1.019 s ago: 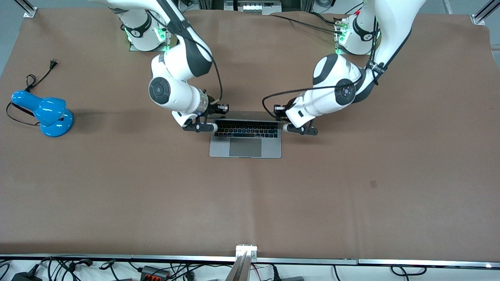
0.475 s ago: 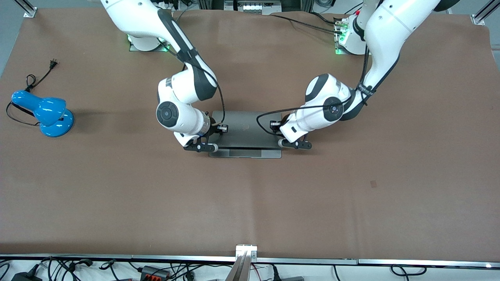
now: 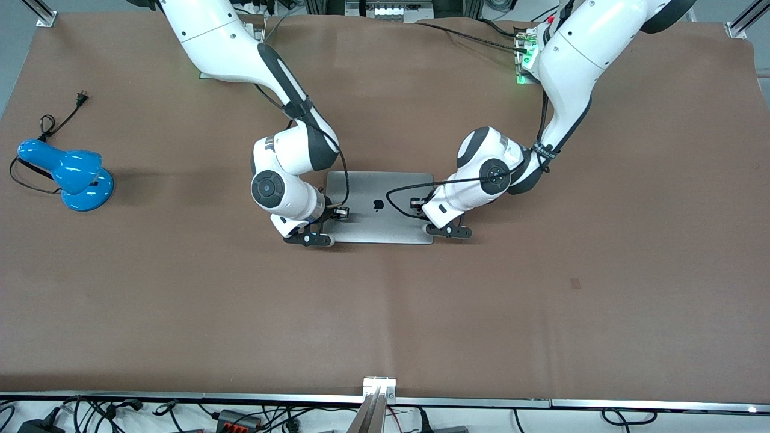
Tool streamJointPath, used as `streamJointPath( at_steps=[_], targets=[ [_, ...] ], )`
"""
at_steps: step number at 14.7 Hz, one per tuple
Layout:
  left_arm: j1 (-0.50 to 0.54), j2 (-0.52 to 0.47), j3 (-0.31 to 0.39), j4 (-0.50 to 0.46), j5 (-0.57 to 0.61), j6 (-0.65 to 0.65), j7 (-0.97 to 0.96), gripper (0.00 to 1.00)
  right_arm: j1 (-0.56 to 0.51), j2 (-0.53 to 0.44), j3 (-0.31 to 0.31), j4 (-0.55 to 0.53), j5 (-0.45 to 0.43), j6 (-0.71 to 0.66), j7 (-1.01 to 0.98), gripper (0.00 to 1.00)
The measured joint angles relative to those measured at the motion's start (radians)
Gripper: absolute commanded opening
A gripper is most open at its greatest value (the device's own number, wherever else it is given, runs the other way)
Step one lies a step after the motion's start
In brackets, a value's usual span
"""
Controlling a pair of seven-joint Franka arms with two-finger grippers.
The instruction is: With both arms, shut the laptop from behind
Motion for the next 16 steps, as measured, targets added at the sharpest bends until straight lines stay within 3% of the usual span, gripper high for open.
streamJointPath(
  at_steps=[6,9,12,16],
  targets=[
    [0.002,0.002,0.006,0.012,0.004,0.007,0.0,0.0,0.002,0.001,0.0,0.003,-0.012,0.0,0.0,0.0],
    [0.019,-0.039,0.01,0.039,0.009,-0.07,0.0,0.0,0.008,0.001,-0.022,0.014,-0.021,0.005,0.0,0.0],
    [0.055,-0.158,0.012,0.055,0.009,-0.225,0.0,0.0,0.011,-0.029,-0.061,0.036,-0.048,-0.011,0.0,0.0],
    [0.138,-0.376,0.013,0.06,0.01,-0.452,0.0,0.0,0.01,-0.148,-0.139,0.047,-0.145,-0.129,0.0,0.02]
  ],
)
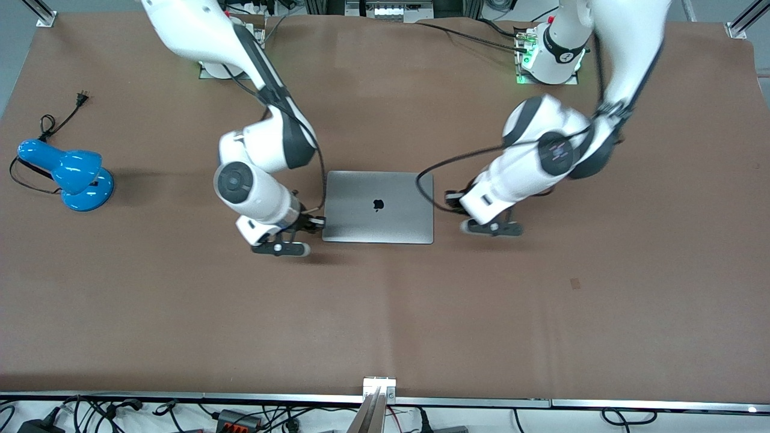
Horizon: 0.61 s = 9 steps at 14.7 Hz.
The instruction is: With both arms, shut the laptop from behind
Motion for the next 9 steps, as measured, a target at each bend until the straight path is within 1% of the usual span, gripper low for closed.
streamJointPath(
  at_steps=[1,2,4,6,7,9],
  targets=[
    [0.02,-0.063,0.001,0.001,0.0,-0.057,0.0,0.0,-0.001,-0.036,-0.023,0.003,-0.029,-0.039,-0.001,0.07],
    [0.043,-0.126,0.002,0.002,0.0,-0.119,0.0,0.0,-0.002,-0.069,-0.045,0.012,-0.06,-0.085,-0.005,0.21],
    [0.104,-0.24,0.003,0.009,0.0,-0.229,0.0,0.01,-0.009,-0.116,-0.083,0.069,-0.112,-0.212,-0.014,1.0],
    [0.156,-0.32,0.006,0.041,0.0,-0.346,0.001,0.01,-0.014,-0.134,-0.119,0.164,-0.144,-0.335,-0.032,1.0],
    [0.176,-0.342,0.007,0.061,0.0,-0.397,0.003,0.01,-0.016,-0.138,-0.139,0.204,-0.151,-0.378,-0.049,1.0],
    [0.21,-0.353,0.009,0.079,0.0,-0.439,0.019,0.01,-0.019,-0.139,-0.188,0.258,-0.152,-0.425,-0.097,1.0]
  ],
)
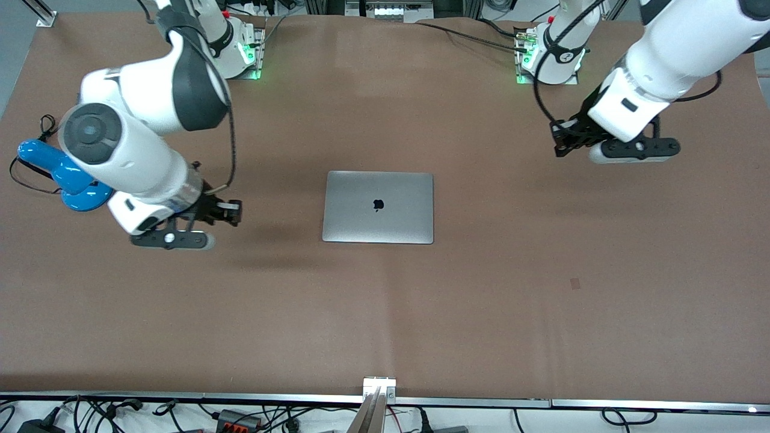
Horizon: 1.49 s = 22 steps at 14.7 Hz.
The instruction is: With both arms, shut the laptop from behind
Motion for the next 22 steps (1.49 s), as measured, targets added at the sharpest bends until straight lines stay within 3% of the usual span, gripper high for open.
streamJointPath(
  at_steps=[3,6,7,8,13,15,18,22],
  targets=[
    [0.013,0.02,0.0,0.0,0.0,-0.015,0.023,0.12,-0.011,0.0,-0.076,0.027,0.0,-0.011,-0.037,1.0],
    [0.013,0.022,-0.004,0.007,0.0,-0.052,0.024,0.49,-0.018,-0.001,-0.122,0.035,0.0,-0.011,-0.043,1.0],
    [0.013,0.022,-0.004,0.012,0.0,-0.061,0.024,0.89,-0.025,-0.004,-0.12,0.037,0.0,-0.011,-0.043,1.0],
    [0.013,0.022,-0.004,0.015,0.0,-0.067,0.024,1.0,-0.045,-0.009,-0.101,0.038,0.0,-0.012,-0.043,1.0],
    [0.009,0.022,0.001,0.016,0.002,-0.071,0.031,1.0,-0.343,-0.076,0.149,0.046,-0.007,-0.012,-0.053,1.0],
    [-0.03,0.022,0.07,0.015,0.019,-0.072,0.103,1.0,-0.48,-0.106,0.247,0.046,-0.048,-0.016,-0.11,1.0],
    [-0.084,0.023,0.214,0.014,0.025,-0.097,0.182,1.0,-0.564,-0.135,0.287,0.045,-0.077,-0.028,-0.206,1.0],
    [-0.097,0.013,0.235,-0.012,0.025,-0.096,0.194,1.0,-0.607,-0.139,0.325,0.044,-0.084,-0.035,-0.224,1.0]
  ],
)
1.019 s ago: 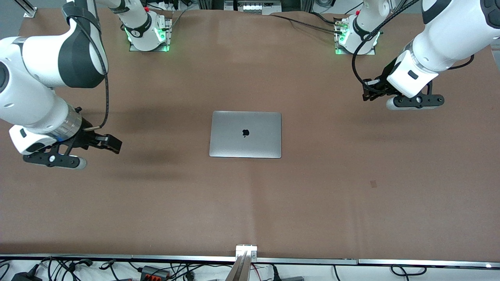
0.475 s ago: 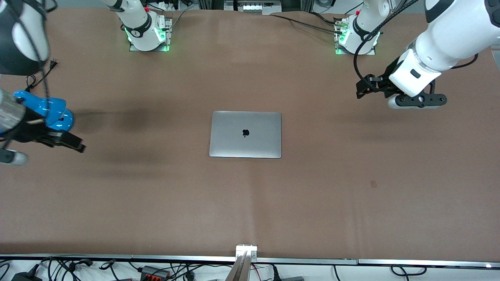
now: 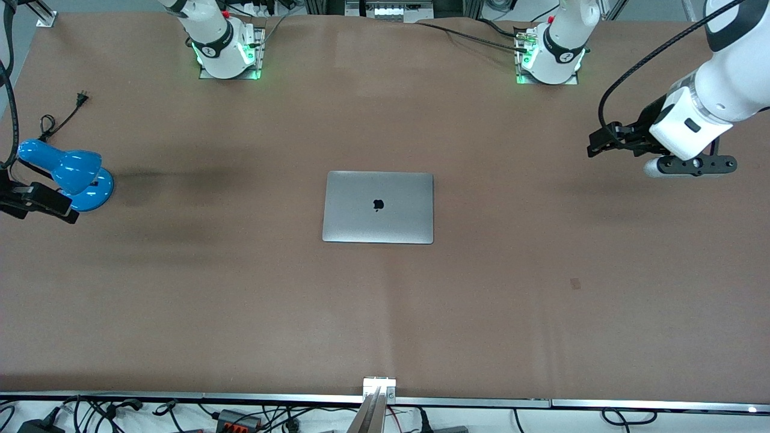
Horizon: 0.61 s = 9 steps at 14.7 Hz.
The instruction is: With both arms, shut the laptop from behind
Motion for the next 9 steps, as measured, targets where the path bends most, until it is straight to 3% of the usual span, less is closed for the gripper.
streamJointPath(
  at_steps=[4,9],
  targets=[
    [-0.007,-0.016,0.0,-0.022,0.0,0.012,0.0,1.0,-0.001,-0.021,0.008,-0.027,-0.028,-0.055,0.0,1.0],
    [-0.008,-0.022,-0.004,-0.023,0.0,0.013,-0.003,1.0,-0.002,-0.165,0.01,-0.232,-0.053,-0.017,-0.015,1.0]
  ],
)
